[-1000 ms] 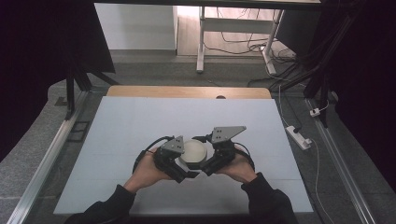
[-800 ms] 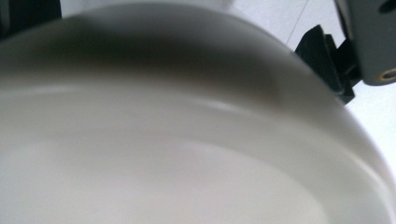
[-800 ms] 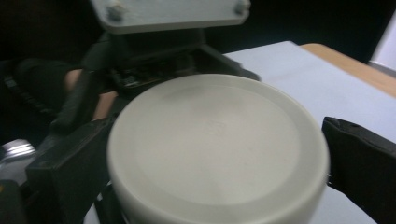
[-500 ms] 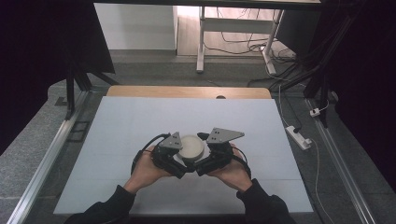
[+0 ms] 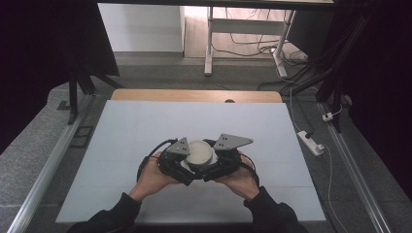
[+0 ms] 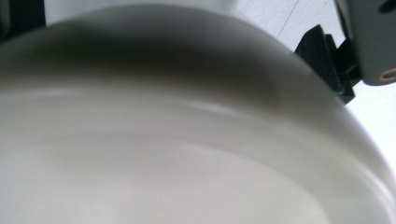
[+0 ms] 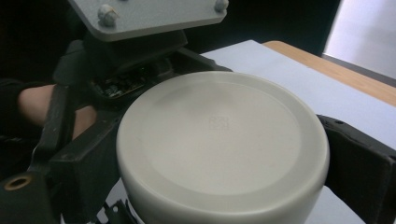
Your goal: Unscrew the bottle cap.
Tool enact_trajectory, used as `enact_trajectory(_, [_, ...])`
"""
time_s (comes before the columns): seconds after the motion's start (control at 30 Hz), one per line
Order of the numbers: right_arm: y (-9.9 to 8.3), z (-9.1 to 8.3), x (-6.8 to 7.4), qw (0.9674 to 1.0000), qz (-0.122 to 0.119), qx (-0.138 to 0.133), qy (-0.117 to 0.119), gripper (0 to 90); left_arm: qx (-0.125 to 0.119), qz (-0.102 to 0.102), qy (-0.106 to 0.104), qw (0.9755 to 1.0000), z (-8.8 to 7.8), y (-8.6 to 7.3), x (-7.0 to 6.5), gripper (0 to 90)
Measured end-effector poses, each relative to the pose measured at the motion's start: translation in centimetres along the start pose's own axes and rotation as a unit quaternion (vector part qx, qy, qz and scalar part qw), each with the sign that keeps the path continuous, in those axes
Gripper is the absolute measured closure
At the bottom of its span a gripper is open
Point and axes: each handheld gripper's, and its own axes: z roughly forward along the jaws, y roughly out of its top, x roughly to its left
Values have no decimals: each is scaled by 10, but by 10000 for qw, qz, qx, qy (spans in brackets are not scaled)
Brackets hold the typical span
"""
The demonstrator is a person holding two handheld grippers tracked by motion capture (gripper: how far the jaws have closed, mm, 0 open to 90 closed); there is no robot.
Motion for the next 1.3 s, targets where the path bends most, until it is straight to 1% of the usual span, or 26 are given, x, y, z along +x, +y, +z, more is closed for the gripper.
enact_trajectory(0.07, [-1, -1, -4, 9997, -23, 9, 233, 66, 21, 91, -152, 9998, 0, 0, 0, 74])
enact_trajectory(0.13, [-2, -2, -8, 9987, -58, 55, 503, 66, 60, 174, -254, 9995, 1, 0, -1, 74])
enact_trajectory(0.23, [-4, -4, -13, 9963, -162, 89, 845, 66, 58, 239, -419, 9988, 3, 0, -2, 74])
enact_trajectory(0.3, [-5, -5, -16, 9942, -183, 50, 1055, 66, 23, 271, -533, 9982, 3, -1, -2, 74])
enact_trajectory(0.37, [-6, -6, -18, 9923, -214, 22, 1218, 66, -4, 289, -613, 9977, 4, -1, -3, 74])
enact_trajectory(0.43, [-6, -7, -18, 9914, -254, 14, 1285, 66, 8, 312, -594, 9977, 4, 0, -4, 73])
enact_trajectory(0.5, [-6, -7, -18, 9917, -238, 19, 1266, 65, -17, 278, -563, 9980, 3, 0, -3, 74])
enact_trajectory(0.53, [-6, -7, -17, 9925, -215, 0, 1201, 62, -25, 243, -506, 9984, 3, 0, -3, 73])
enact_trajectory(0.6, [-4, -7, -15, 9953, -166, -53, 948, 18, -12, 241, -344, 9991, 1, 0, -2, 73])
enact_trajectory(0.63, [-2, -7, -13, 9963, -119, -68, 846, 2, -15, 200, -272, 9994, 0, 0, -2, 73])
enact_trajectory(0.73, [3, -9, -9, 9989, -82, -54, 457, 0, -40, 38, -52, 10000, 0, 0, -1, 73])
enact_trajectory(0.83, [5, -6, -3, 9999, -16, -9, 130, 0, -19, -61, 168, 9998, 1, 0, -1, 73])
enact_trajectory(0.9, [5, -3, 1, 9999, -24, 65, -73, 0, -1, -100, 225, 9997, 2, 0, -2, 73])
enact_trajectory(0.93, [5, -1, 2, 9998, -24, 88, -153, 16, -4, -114, 229, 9997, 3, 0, -2, 74])
enact_trajectory(1.03, [3, 2, 4, 9996, -10, 141, -255, 63, -6, -122, 230, 9997, 3, 0, -3, 73])
enact_trajectory(1.13, [2, 1, 3, 9997, -3, 91, -223, 66, 4, -86, 201, 9998, 3, 1, -3, 74])
enact_trajectory(1.2, [2, 0, 3, 9998, -71, 95, -174, 66, 12, -57, 160, 9999, 3, 0, -3, 73])
enact_trajectory(1.23, [2, 0, 2, 9998, -86, 111, -135, 67, 46, -11, 118, 9999, 3, 0, -2, 73])
enact_trajectory(1.3, [2, -1, 0, 9999, -41, 140, -1, 68, 16, -16, 11, 10000, 4, -1, -2, 74])
